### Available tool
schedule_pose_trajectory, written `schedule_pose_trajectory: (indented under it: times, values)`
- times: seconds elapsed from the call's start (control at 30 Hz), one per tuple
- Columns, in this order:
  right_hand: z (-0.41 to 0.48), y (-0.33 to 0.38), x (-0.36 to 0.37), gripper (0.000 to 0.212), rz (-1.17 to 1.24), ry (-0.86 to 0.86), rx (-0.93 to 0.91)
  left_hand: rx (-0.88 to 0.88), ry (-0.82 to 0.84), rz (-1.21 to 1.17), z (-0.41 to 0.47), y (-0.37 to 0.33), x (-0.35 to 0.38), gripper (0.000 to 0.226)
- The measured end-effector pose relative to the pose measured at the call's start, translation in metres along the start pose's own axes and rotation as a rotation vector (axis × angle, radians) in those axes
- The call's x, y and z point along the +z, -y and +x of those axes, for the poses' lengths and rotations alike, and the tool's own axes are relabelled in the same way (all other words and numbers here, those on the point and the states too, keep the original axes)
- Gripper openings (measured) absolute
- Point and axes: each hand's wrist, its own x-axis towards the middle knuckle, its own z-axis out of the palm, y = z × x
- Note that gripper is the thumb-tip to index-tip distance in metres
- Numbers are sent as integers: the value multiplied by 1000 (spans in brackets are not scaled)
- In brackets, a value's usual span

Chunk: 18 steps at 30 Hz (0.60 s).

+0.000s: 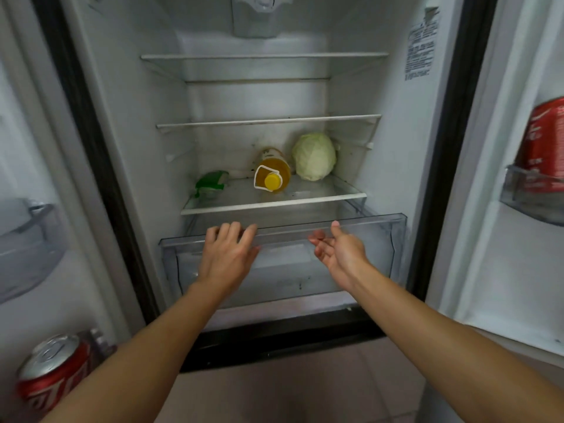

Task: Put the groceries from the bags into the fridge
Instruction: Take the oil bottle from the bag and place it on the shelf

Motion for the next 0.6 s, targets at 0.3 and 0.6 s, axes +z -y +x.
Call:
schedule_pose_trajectory:
  times: [0.3,0.6]
  values:
    - [-47,5,-19,20,-19,-4,37,-28,132,11,-29,-28,-49,48]
    - [-56,2,-28,31,-50,21,31,-88,256,-115,-39,-39,-68,45]
